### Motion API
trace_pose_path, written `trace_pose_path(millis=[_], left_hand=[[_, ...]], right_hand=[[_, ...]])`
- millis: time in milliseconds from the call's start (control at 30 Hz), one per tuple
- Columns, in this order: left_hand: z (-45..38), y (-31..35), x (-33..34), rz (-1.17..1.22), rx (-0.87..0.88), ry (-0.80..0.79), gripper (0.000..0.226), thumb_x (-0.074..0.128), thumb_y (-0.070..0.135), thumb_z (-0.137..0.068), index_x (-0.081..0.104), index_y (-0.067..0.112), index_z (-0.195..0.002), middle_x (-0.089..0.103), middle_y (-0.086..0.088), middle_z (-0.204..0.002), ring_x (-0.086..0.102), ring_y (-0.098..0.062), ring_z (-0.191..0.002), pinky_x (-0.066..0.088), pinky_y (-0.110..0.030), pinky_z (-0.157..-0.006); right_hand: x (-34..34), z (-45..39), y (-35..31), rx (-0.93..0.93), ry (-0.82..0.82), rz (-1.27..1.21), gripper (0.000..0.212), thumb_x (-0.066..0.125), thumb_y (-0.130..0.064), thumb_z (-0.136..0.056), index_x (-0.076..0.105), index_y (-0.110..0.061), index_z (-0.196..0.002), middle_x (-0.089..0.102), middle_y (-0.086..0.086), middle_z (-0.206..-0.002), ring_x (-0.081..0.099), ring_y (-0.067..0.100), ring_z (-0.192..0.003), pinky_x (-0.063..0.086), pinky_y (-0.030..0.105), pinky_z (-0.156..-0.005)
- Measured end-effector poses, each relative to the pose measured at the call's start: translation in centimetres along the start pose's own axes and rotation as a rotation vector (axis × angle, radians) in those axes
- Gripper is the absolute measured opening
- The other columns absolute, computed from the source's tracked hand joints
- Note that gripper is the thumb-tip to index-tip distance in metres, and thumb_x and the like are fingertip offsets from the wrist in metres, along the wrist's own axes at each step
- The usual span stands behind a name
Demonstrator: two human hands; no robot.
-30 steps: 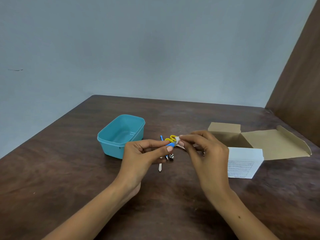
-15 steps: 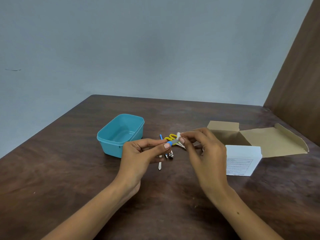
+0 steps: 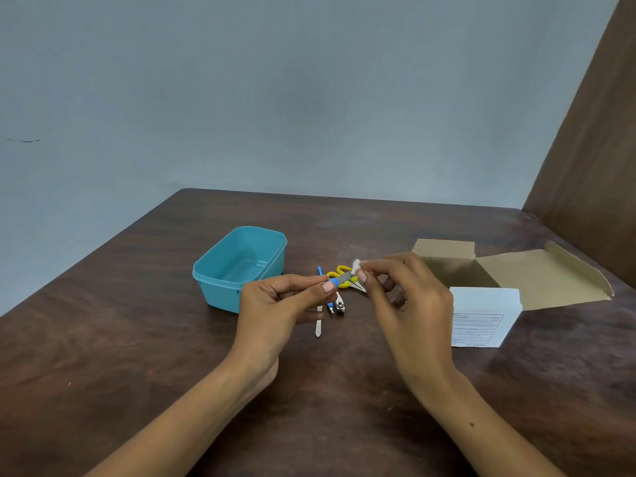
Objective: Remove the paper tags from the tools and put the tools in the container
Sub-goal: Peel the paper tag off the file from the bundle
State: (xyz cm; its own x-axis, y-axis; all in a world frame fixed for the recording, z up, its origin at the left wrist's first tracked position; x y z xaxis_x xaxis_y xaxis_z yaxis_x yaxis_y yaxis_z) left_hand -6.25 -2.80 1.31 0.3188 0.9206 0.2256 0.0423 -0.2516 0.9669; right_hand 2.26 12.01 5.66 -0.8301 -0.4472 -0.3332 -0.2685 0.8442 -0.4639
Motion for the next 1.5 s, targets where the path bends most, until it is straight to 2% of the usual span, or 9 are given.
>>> trace_pose_path(millis=[167,367,533,667,833,1000,1167,1367,1500], left_hand=[[0.2,0.3,0.2,0.003,0.019,-0.024,0.010,0.073,0.004,-0.073,0.076,0.005,-0.083,0.076,-0.012,-0.079,0.073,-0.021,-0.080,0.057,-0.021,-0.059],[0.1,0.3,0.2,0.001,0.008,-0.014,0.009,0.073,0.004,-0.074,0.076,0.009,-0.079,0.076,-0.011,-0.078,0.073,-0.020,-0.078,0.056,-0.020,-0.057],[0.1,0.3,0.1,-0.009,0.014,-0.003,0.012,0.073,0.008,-0.072,0.076,0.008,-0.083,0.076,-0.009,-0.081,0.072,-0.021,-0.083,0.056,-0.020,-0.058],[0.2,0.6,0.0,-0.044,0.043,-0.019,0.016,0.073,0.009,-0.070,0.076,0.008,-0.085,0.076,-0.008,-0.082,0.072,-0.021,-0.084,0.057,-0.022,-0.061],[0.2,1.0,0.2,-0.071,0.081,-0.033,0.017,0.074,0.011,-0.066,0.077,0.010,-0.083,0.076,-0.007,-0.080,0.072,-0.021,-0.083,0.058,-0.024,-0.063],[0.2,1.3,0.4,-0.041,0.078,-0.039,0.014,0.074,0.013,-0.063,0.078,0.013,-0.076,0.076,-0.008,-0.078,0.071,-0.017,-0.077,0.057,-0.021,-0.059],[0.1,1.1,0.3,-0.024,0.059,-0.046,0.012,0.073,0.013,-0.064,0.078,0.015,-0.075,0.076,-0.008,-0.080,0.072,-0.019,-0.081,0.057,-0.021,-0.059],[0.0,0.9,0.0,0.016,0.028,-0.028,0.013,0.073,0.013,-0.065,0.078,0.013,-0.077,0.076,-0.009,-0.081,0.073,-0.018,-0.080,0.056,-0.020,-0.055],[-0.1,0.7,-0.2,0.040,-0.007,-0.017,0.020,0.072,0.014,-0.065,0.075,0.007,-0.083,0.076,-0.011,-0.082,0.074,-0.018,-0.080,0.056,-0.020,-0.056]], right_hand=[[1.3,0.4,-0.9,-0.060,-0.082,0.013,0.005,0.070,-0.018,-0.085,0.072,-0.016,-0.088,0.063,-0.006,-0.085,0.050,-0.001,-0.070,0.035,0.005,-0.063],[-0.5,-0.7,1.0,0.058,0.023,0.076,0.006,0.073,-0.015,-0.083,0.072,-0.020,-0.086,0.064,-0.008,-0.081,0.050,0.002,-0.063,0.038,0.013,-0.053],[0.4,-0.1,-0.8,-0.030,-0.036,0.016,0.004,0.070,-0.017,-0.084,0.072,-0.016,-0.087,0.063,-0.006,-0.084,0.049,0.000,-0.066,0.035,0.003,-0.059],[1.4,0.3,-1.4,-0.071,-0.105,-0.003,0.011,0.065,-0.021,-0.087,0.072,-0.014,-0.090,0.063,-0.003,-0.086,0.056,0.004,-0.069,0.039,0.006,-0.058],[1.2,0.4,-1.8,-0.113,-0.106,0.010,0.011,0.065,-0.019,-0.087,0.072,-0.013,-0.091,0.063,-0.002,-0.085,0.054,0.002,-0.067,0.038,0.005,-0.059],[0.0,-0.4,-0.8,-0.061,-0.034,0.042,0.005,0.072,-0.014,-0.083,0.073,-0.015,-0.088,0.063,-0.005,-0.083,0.044,-0.003,-0.064,0.032,0.002,-0.059],[-0.6,-1.0,0.4,0.022,0.001,0.029,0.007,0.072,-0.010,-0.083,0.072,-0.015,-0.087,0.062,-0.005,-0.082,0.052,0.005,-0.065,0.036,0.007,-0.056],[-1.2,-1.7,0.5,0.032,0.045,-0.005,0.006,0.070,-0.006,-0.084,0.070,-0.011,-0.085,0.059,-0.004,-0.081,0.053,0.007,-0.071,0.039,0.004,-0.064],[-1.1,-1.6,0.6,0.091,0.001,-0.155,0.006,0.069,-0.009,-0.085,0.070,-0.013,-0.088,0.066,-0.005,-0.084,0.062,0.006,-0.079,0.044,0.007,-0.065]])
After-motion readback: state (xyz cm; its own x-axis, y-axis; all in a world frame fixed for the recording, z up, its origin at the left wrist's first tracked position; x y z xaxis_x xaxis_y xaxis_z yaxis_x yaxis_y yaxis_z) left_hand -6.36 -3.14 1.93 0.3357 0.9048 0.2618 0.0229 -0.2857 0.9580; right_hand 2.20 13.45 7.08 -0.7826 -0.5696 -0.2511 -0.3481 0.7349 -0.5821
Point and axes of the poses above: each hand's wrist, its own z-axis away from the middle knuckle, its own x-axis out of the palm, y = z × x, the point moved 9 cm from there along -z, towards the middle knuckle
